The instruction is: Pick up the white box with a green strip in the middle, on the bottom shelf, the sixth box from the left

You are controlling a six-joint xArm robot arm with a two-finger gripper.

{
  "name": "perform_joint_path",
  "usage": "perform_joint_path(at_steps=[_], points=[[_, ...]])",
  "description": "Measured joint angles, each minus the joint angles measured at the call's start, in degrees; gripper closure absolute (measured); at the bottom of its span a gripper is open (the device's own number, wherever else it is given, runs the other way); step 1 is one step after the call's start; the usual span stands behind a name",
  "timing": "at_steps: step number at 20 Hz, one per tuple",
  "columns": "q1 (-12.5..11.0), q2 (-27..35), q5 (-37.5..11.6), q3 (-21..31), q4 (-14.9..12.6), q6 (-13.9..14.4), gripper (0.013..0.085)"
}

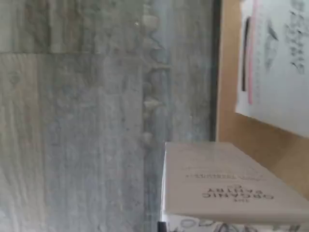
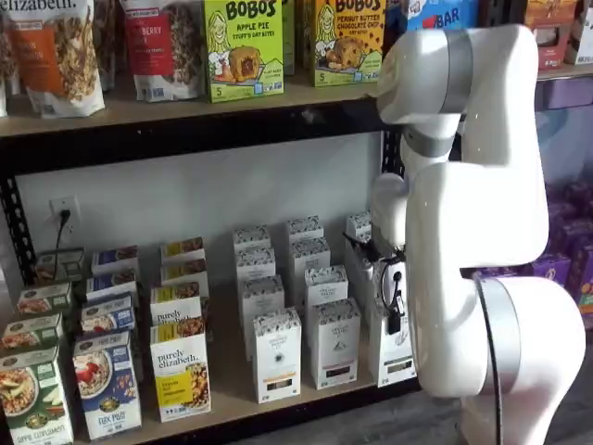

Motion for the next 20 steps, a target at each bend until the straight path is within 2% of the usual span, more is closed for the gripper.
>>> perform_joint_path(at_steps=[4,10,12,16,20], points=[[0.59,-6.16,0.43,6.52,2.38,-1.57,0.0490],[1.92,-17.33,2.85,16.04,2.94,-0.92,0.0490],[2.53,-20.91,4.38,18.46,4.69,-2.03,0.0490],[3.80,-27.61,7.85,22.05,7.91,-3.93,0.0490],[4.93,-32.83,11.60,23.91,9.97,-4.86,0.0490]])
